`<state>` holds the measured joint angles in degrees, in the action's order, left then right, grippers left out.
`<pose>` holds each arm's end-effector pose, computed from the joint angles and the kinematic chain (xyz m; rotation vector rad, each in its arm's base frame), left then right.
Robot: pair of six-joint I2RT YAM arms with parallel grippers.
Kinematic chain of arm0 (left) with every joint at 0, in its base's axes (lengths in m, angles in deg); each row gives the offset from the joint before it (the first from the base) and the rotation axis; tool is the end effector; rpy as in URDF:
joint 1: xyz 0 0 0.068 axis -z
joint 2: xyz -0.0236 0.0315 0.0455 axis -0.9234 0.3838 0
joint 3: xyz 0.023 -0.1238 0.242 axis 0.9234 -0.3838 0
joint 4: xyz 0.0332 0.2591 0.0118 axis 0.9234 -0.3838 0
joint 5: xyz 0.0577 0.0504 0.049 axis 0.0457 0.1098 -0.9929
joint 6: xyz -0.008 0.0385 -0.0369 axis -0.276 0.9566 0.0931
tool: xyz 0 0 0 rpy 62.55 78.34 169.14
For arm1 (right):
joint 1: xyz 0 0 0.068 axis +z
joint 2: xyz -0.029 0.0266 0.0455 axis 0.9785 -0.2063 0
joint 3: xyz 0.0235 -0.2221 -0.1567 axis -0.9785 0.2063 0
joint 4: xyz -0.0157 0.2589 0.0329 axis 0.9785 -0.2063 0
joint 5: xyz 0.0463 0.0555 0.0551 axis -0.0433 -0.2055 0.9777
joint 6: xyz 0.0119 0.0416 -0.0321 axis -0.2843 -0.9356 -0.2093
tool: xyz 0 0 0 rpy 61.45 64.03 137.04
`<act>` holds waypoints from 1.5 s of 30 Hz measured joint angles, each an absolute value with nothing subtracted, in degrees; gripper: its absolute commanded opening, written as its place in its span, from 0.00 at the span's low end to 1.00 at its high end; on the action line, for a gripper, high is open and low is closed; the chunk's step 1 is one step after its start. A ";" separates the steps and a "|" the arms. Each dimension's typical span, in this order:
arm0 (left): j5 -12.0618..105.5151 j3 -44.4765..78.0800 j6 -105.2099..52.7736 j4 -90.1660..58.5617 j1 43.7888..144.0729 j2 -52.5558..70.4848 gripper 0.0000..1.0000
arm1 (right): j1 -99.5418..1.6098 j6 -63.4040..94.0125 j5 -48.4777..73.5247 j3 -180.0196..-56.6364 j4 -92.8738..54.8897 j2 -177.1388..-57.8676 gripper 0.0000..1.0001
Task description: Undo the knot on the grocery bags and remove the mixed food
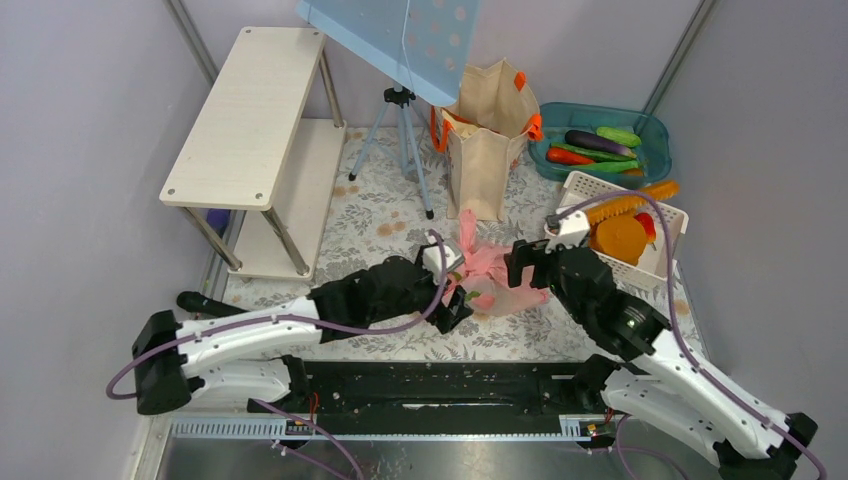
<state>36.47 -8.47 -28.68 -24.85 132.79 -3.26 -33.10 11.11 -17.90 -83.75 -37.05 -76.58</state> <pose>0.1069 -0.2301 0.2947 0.8793 1.8857 -0.8478 0.1258 0.1062 0.3151 -0.2801 1.8457 0.3043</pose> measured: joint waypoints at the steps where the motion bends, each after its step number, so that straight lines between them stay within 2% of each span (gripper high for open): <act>1: 36.23 -8.50 -28.53 -23.95 133.63 -2.61 0.70 | -33.10 9.12 -19.21 -83.64 -37.47 -74.97 1.00; 6: 31.68 -8.45 -24.11 -17.65 134.46 4.19 0.61 | -33.10 2.20 -23.08 -79.91 -37.51 -67.45 0.99; 9: 29.49 -7.62 -21.97 -16.45 134.43 8.52 0.59 | -33.10 0.01 -23.76 -78.00 -38.28 -65.02 1.00; 18: 24.05 -7.40 -18.45 -13.90 134.65 12.91 0.39 | -33.10 -1.93 -22.71 -77.44 -39.54 -65.33 1.00; 20: 22.59 -7.62 -18.02 -12.87 134.87 12.91 0.37 | -33.10 -1.89 -20.40 -77.44 -38.84 -66.60 1.00; 23: 21.32 -9.02 -17.88 -11.05 135.33 12.91 0.36 | -33.10 -1.89 -15.72 -77.44 -36.57 -69.74 0.91; 30: 20.14 -13.15 -19.50 -9.68 135.59 12.91 0.37 | -33.10 -4.99 -9.77 -77.48 -30.71 -79.78 0.82; 34: 19.88 -13.87 -20.90 -8.12 135.59 12.91 0.22 | -33.06 -7.11 -9.40 -77.48 -28.35 -83.45 0.79; 39: 19.92 -14.72 -22.34 -6.35 135.59 12.89 0.02 | -31.13 -8.25 -11.41 -78.55 -25.97 -88.37 0.80; 42: 19.94 -14.96 -22.98 -5.79 135.59 12.89 0.00 | -28.05 -8.21 -15.28 -80.10 -25.29 -92.52 0.69; 44: 19.94 -15.16 -23.30 -5.52 135.59 12.89 0.00 | -26.74 -8.30 -18.01 -80.60 -25.12 -94.46 0.66; 45: 19.94 -15.45 -23.46 -5.24 135.59 12.84 0.00 | -26.39 -8.25 -18.97 -80.71 -25.14 -95.12 0.55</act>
